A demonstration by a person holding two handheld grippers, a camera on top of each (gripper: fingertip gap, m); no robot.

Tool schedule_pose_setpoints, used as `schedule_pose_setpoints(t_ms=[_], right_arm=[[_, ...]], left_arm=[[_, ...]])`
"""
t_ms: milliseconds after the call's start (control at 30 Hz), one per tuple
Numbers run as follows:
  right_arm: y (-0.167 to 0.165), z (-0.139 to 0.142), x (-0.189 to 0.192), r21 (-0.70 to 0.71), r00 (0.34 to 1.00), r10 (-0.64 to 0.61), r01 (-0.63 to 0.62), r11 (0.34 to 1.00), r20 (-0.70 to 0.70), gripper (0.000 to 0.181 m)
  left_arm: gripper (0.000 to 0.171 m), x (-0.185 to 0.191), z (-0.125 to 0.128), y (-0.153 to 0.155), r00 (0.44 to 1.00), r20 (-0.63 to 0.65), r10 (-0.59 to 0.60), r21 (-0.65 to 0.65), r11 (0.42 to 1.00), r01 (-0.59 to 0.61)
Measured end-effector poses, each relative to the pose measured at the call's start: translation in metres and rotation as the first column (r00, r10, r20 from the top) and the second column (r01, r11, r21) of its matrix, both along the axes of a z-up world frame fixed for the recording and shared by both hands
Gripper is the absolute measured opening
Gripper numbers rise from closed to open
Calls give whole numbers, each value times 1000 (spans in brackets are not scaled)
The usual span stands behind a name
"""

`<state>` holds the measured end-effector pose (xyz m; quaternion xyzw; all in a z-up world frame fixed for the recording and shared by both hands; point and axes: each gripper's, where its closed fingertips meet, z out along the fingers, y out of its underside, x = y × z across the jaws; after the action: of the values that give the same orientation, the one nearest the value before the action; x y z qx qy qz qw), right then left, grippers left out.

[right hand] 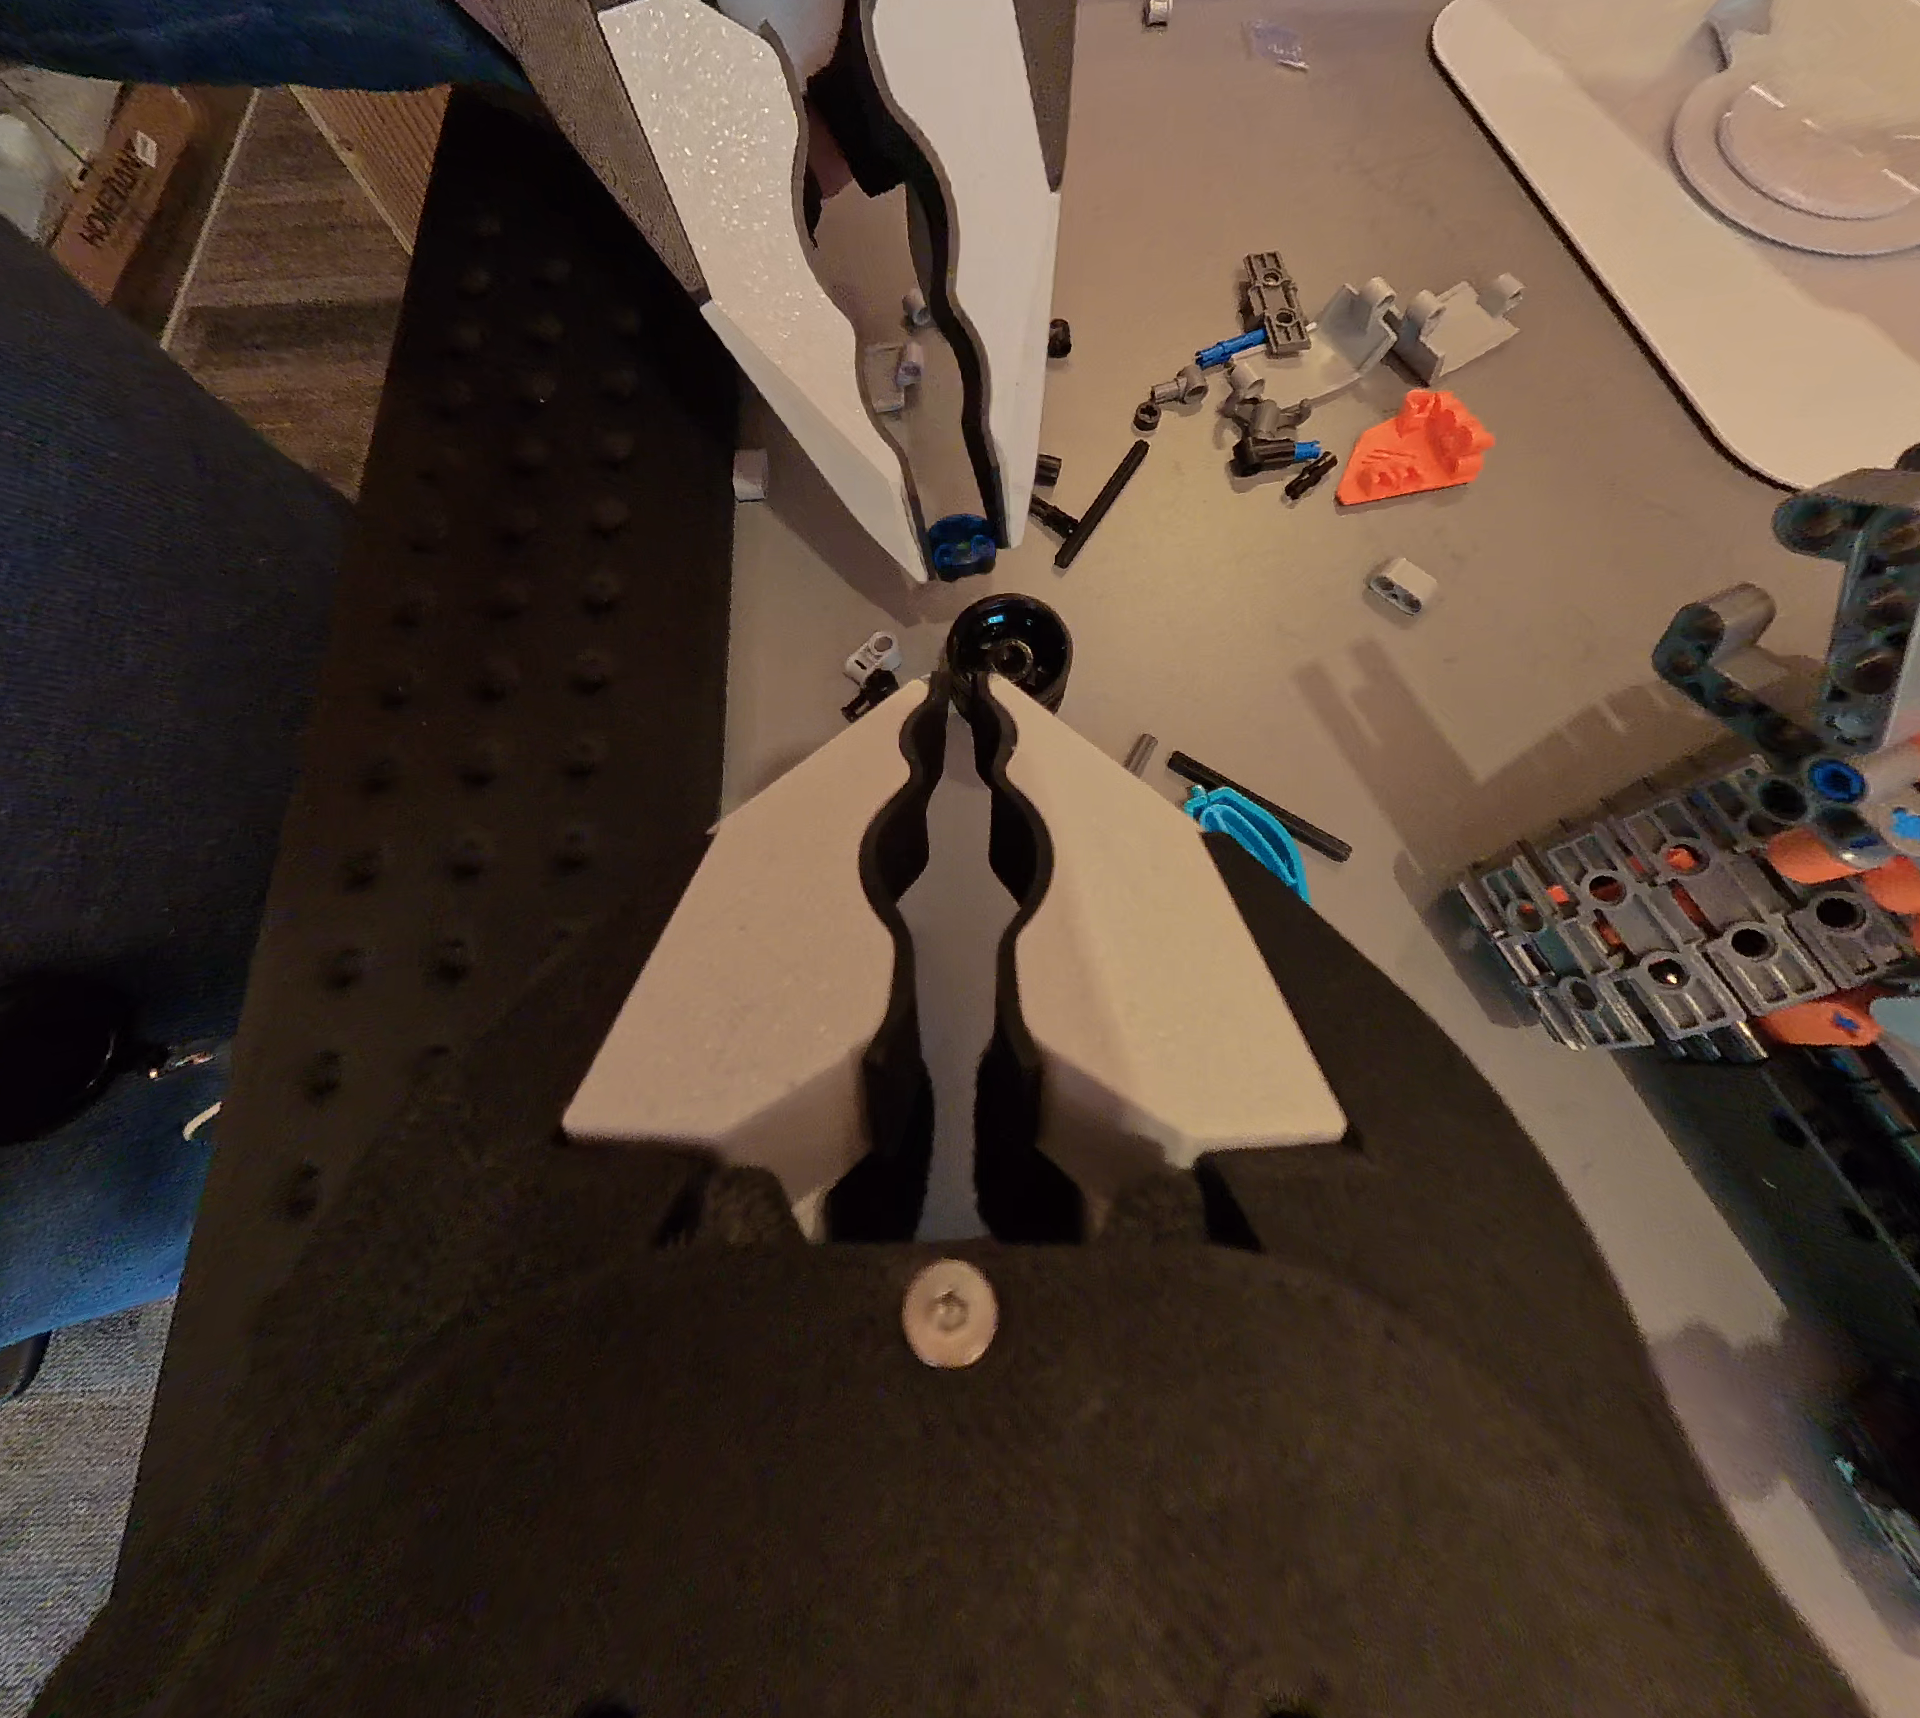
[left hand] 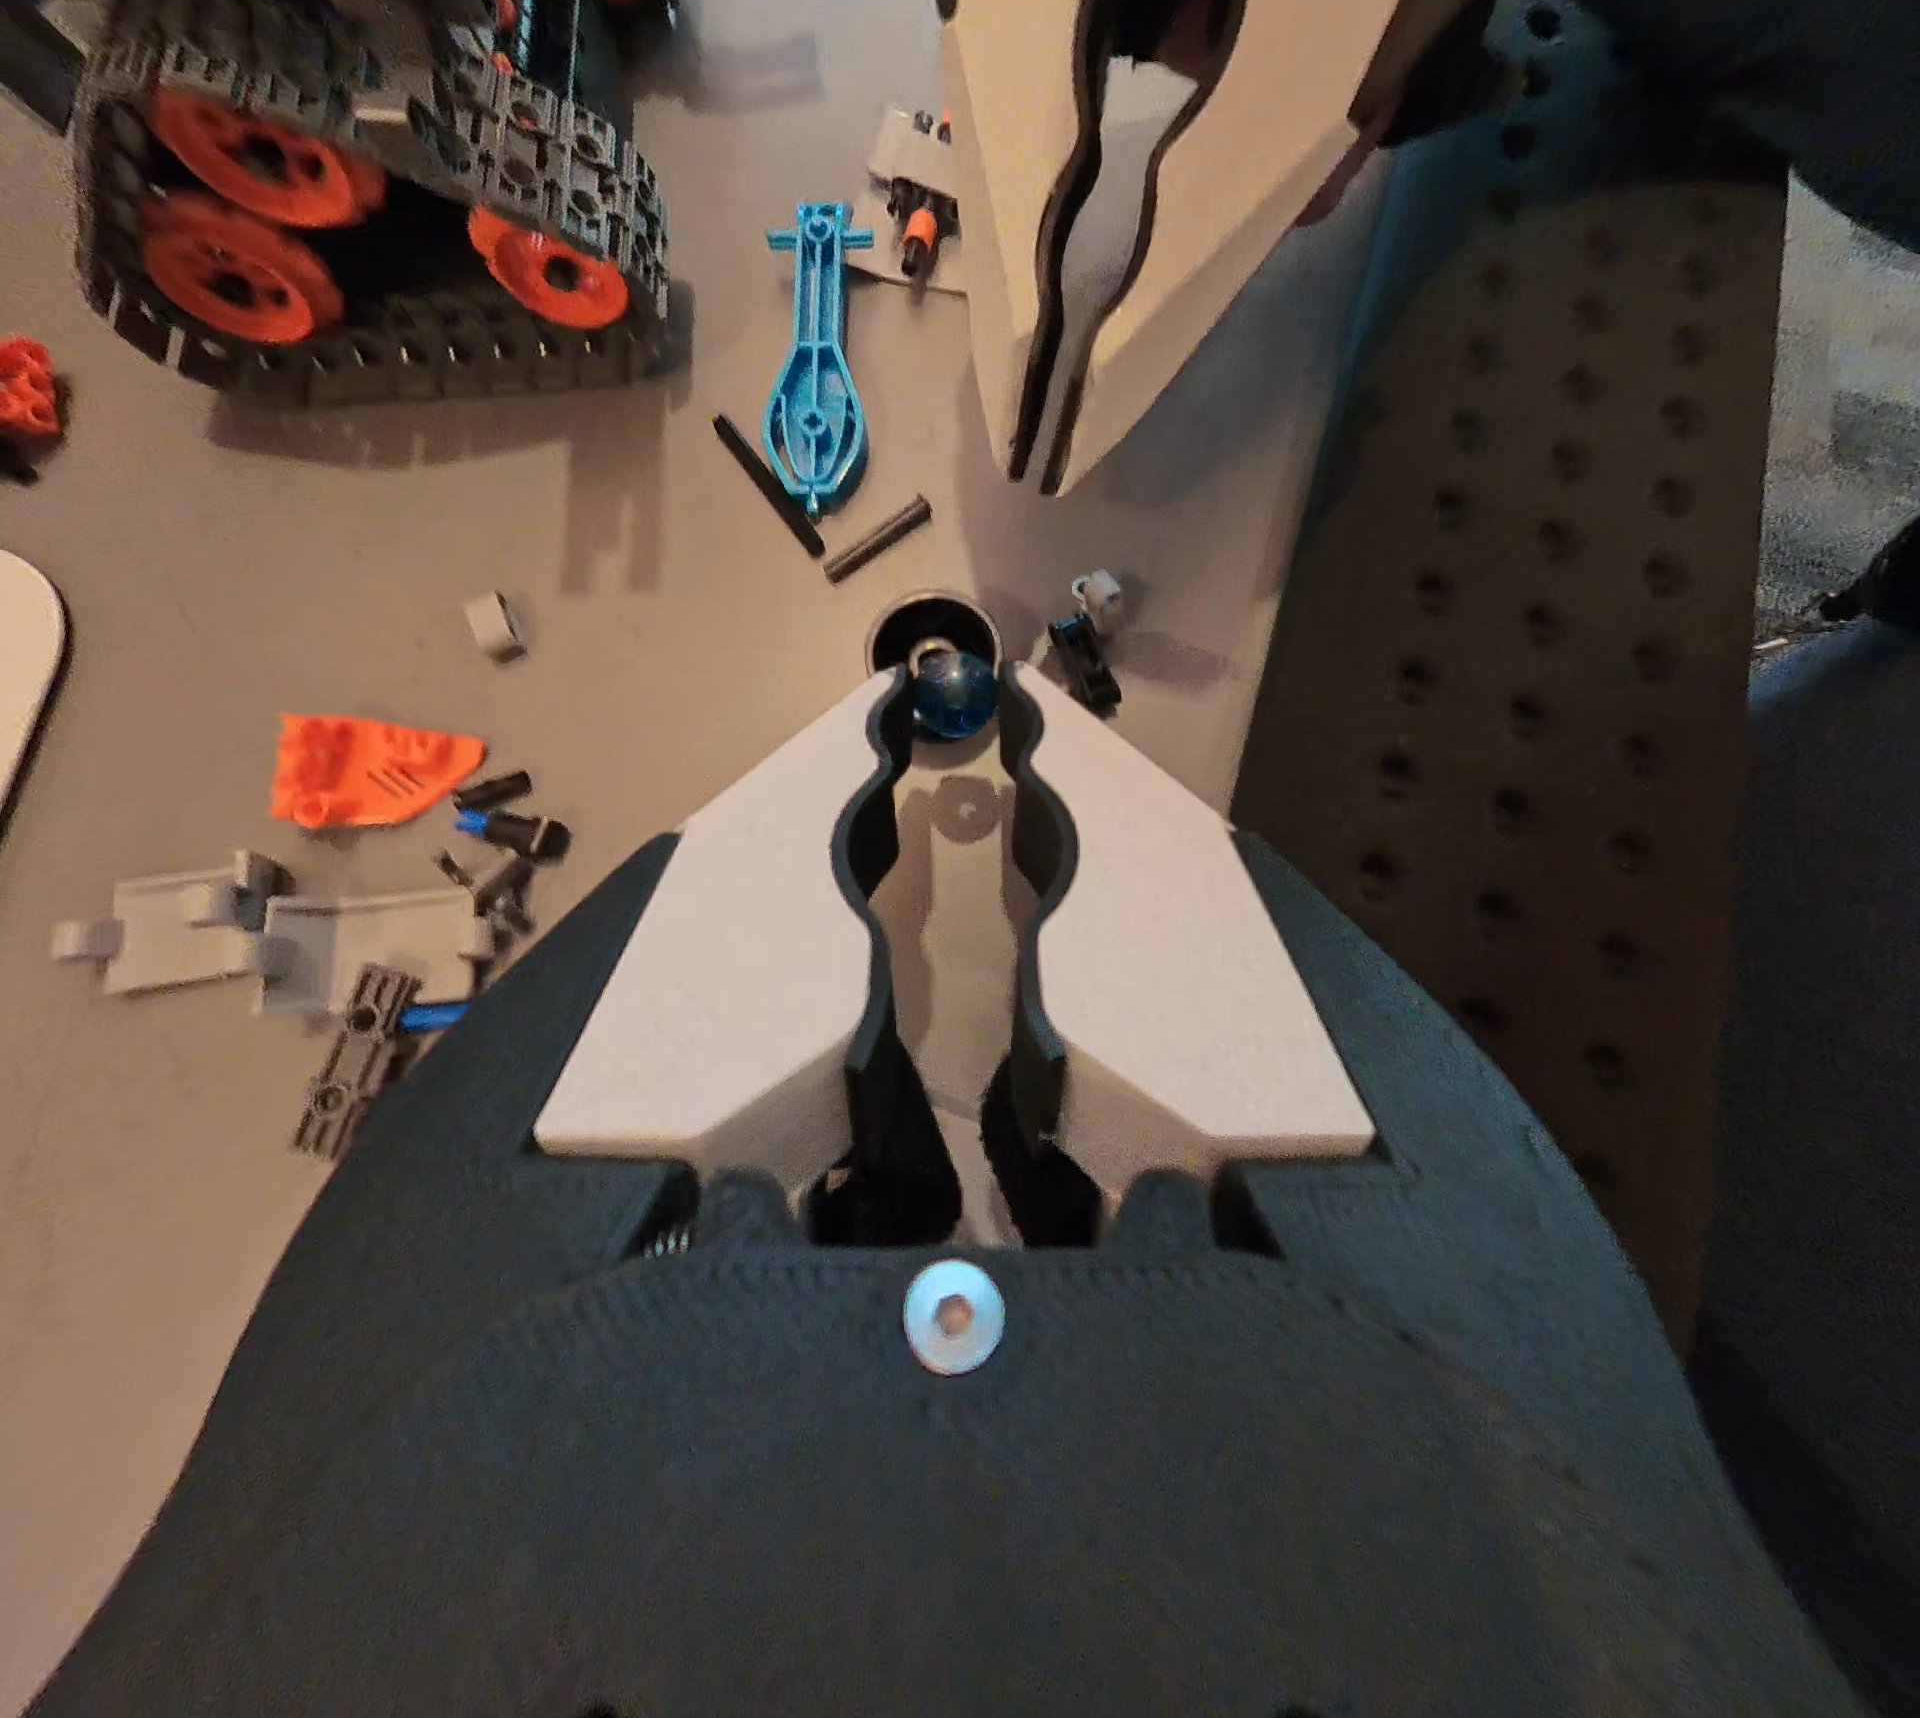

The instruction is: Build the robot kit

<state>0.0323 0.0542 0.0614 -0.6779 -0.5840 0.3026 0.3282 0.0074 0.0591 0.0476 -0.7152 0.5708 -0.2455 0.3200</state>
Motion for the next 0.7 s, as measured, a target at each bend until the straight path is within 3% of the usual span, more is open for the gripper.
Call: schedule_pose_setpoints(t_ms=[200,600,700], right_arm=[[1,0,0,5,1000,-3,3,1000,-5,2],[1,-2,0,-1,1000,-5,5,1000,-6,1],[2,-2,1,-3,1000,-8,8,1000,-5,0]], left_arm=[[14,12,-17,8,991,-127,-49,58,997,56],[15,17,-20,7,990,-116,-76,9,997,78],[23,15,-20,9,992,-104,-67,11,998,69]])
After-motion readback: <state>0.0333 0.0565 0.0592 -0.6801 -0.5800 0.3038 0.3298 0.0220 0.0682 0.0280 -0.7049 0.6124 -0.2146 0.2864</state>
